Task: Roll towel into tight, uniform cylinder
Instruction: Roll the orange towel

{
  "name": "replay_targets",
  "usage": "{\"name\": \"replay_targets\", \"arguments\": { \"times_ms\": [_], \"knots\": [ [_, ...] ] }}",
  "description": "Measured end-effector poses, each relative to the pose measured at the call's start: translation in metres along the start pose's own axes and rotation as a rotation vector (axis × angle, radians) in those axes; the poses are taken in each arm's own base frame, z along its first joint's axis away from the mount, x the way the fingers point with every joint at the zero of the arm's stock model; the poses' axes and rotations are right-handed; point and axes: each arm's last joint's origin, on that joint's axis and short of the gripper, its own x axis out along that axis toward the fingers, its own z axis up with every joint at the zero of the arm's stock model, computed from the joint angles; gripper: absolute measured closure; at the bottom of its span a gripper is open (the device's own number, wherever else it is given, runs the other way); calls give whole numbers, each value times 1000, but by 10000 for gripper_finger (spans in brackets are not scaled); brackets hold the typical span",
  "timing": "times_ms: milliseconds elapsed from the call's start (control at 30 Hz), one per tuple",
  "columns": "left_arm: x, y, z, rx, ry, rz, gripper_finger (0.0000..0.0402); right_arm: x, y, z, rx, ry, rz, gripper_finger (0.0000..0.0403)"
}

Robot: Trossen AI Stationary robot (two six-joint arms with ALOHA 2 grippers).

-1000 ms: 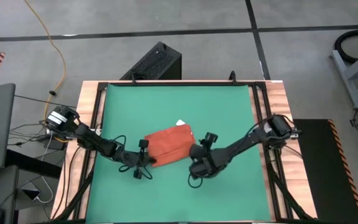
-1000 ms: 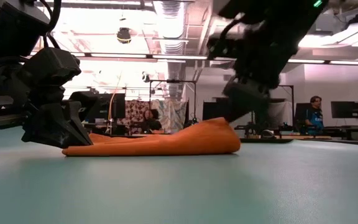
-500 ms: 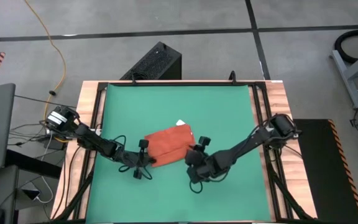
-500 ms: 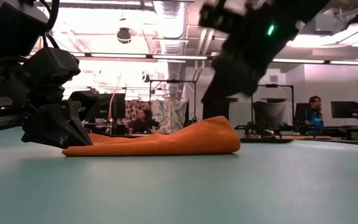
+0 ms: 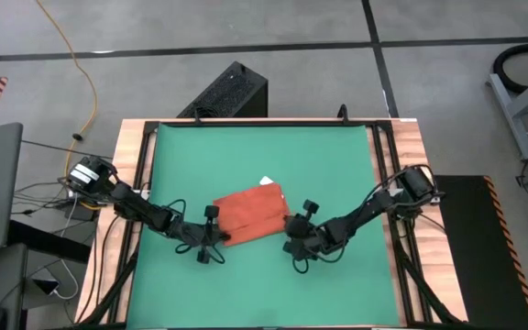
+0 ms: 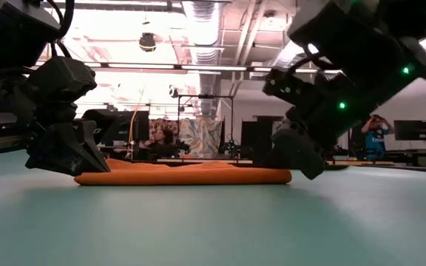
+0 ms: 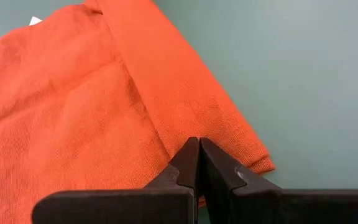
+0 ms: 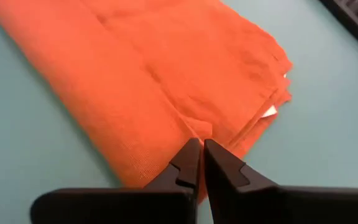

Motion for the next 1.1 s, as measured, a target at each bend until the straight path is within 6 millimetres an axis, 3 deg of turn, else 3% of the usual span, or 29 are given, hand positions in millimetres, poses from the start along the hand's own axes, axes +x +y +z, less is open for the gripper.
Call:
{"name": "replay_targets", "arguments": {
  "times_ms": [167,467,600,767,1100],
  "knots": [
    [0,0,1,-3,-8,-12,401,2,-4,-11,37,-19,20,372],
    [-10,-1,5,94,-6,-19,401,2,-4,-14,93,-25,58,384],
    [-11,0,4,95,1,-18,401,-5,-1,-15,76,-102,-53,385],
    [-11,0,3,100,23,-14,401,-16,0,-7,109,-204,-133,385],
    [-11,1,3,100,22,-3,401,-14,10,13,28,-300,9,386]
  ]
}}
